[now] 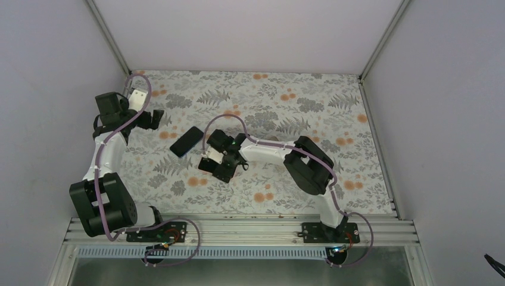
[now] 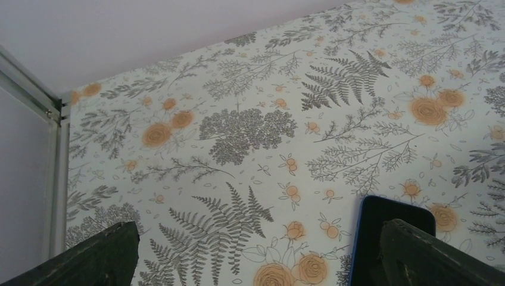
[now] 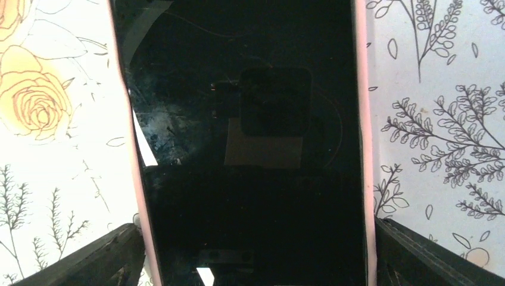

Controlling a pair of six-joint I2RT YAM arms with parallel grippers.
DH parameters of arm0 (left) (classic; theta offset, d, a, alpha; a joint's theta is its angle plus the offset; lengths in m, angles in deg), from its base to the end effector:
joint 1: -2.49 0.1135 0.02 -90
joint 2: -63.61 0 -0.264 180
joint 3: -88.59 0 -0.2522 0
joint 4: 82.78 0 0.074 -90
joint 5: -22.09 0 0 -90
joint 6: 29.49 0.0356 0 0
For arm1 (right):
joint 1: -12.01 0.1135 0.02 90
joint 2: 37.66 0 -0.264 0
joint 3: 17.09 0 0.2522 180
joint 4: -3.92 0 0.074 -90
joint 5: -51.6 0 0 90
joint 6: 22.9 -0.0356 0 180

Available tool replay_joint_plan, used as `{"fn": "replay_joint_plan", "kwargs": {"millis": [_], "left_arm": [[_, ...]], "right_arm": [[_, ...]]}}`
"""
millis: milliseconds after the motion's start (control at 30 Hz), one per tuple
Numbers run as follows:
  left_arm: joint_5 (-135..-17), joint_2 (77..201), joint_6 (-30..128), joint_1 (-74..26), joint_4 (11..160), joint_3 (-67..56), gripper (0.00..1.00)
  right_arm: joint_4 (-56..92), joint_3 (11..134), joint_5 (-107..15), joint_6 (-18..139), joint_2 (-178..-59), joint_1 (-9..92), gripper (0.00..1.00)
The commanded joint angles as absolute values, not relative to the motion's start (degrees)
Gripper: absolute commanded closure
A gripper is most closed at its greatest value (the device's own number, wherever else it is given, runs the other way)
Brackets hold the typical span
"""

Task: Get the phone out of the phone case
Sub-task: Pick up the phone at the center of the board.

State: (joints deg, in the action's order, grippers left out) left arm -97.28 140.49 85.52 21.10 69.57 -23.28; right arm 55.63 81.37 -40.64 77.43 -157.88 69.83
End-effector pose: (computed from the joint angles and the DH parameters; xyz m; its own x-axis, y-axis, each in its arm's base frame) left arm 0.2841 0.0772 0.2699 -0.4691 0.2308 -0.8525 0.3248 0.9427 0.0765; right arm 0.2216 0.3548 0.1431 -0.3496 -0.8920 -0.2866 -0.9294 0.3688 -0.0142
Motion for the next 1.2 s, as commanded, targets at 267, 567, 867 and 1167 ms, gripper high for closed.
{"fn": "replay_joint_plan", "kwargs": {"millis": [267,567,867,1167], "left_arm": [[-105.78,142.43,90.3,21.39,62.22,-19.66,0.0],[-116.99,150.66,97.18,18.57,43.55,-12.04,0.0],[-122.84,163.13,99.09,12.22,32.08,-4.39,0.0],[-120.86,174.89,92.67,7.48,31.2,5.82,0.0]], "right_arm": [[58.39,76.4,-35.37,85.02,-162.32,70.54,0.46],[54.68,78.88,-37.64,83.92,-153.66,67.7,0.49],[55.04,86.9,-36.98,83.29,-151.52,63.78,0.49],[55.64,96.6,-36.97,83.46,-154.87,63.64,0.5]]}}
